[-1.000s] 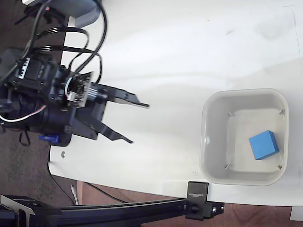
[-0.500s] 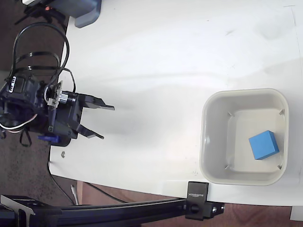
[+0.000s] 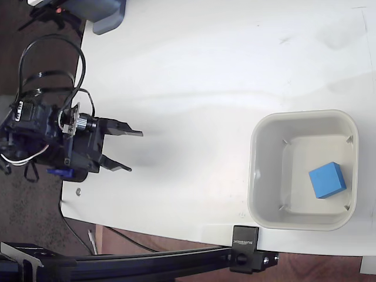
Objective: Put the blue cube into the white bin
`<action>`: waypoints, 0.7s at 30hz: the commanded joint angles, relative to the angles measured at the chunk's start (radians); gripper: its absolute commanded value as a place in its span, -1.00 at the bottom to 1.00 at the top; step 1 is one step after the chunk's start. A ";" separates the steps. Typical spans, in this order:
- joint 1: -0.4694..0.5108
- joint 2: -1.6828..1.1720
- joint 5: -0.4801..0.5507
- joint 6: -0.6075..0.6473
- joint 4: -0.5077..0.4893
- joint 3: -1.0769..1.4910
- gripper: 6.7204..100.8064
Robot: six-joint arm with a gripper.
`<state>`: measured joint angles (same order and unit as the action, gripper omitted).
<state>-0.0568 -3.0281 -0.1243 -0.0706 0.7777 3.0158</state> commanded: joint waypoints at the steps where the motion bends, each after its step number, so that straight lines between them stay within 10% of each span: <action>1: 0.009 -0.025 0.040 0.006 -0.002 -0.023 0.99; 21: 0.012 -0.025 0.043 0.008 -0.002 -0.025 0.99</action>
<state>-0.0522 -3.0281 -0.0874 -0.0614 0.7808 3.0158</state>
